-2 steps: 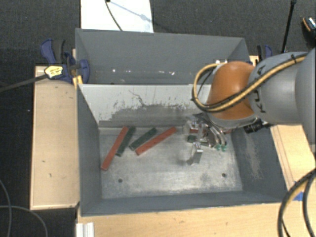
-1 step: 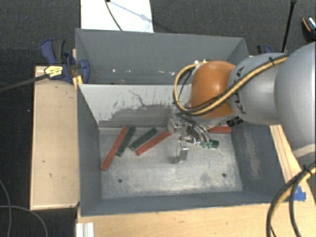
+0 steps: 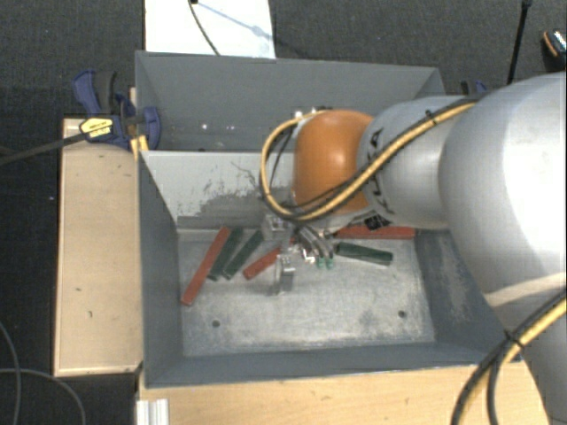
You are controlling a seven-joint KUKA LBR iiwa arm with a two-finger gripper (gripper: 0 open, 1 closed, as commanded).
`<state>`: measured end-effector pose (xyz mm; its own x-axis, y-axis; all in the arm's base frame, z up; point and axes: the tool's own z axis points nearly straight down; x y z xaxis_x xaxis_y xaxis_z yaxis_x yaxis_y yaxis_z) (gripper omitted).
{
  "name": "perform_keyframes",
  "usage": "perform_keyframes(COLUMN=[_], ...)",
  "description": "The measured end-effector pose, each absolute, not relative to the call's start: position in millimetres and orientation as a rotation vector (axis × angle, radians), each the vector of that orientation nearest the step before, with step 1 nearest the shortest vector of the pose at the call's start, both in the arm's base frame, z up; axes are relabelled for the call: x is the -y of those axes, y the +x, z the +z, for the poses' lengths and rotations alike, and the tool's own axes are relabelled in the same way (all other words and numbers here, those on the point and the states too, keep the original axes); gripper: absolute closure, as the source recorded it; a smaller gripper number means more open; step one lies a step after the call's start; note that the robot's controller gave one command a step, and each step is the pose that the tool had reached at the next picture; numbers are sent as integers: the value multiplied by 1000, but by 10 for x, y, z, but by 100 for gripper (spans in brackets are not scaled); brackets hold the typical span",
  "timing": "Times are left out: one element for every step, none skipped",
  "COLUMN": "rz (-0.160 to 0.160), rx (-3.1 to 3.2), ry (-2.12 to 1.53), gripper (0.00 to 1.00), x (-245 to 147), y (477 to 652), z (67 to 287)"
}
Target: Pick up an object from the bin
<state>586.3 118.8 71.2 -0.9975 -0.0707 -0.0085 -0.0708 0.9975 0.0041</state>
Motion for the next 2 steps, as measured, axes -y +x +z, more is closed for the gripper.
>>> perform_keyframes(rz=[3, 4], rx=[-3132, -3130], ry=[-101, -105], gripper=[100, 100], x=[-1141, -1156], y=[5868, 5298], z=[710, 2073])
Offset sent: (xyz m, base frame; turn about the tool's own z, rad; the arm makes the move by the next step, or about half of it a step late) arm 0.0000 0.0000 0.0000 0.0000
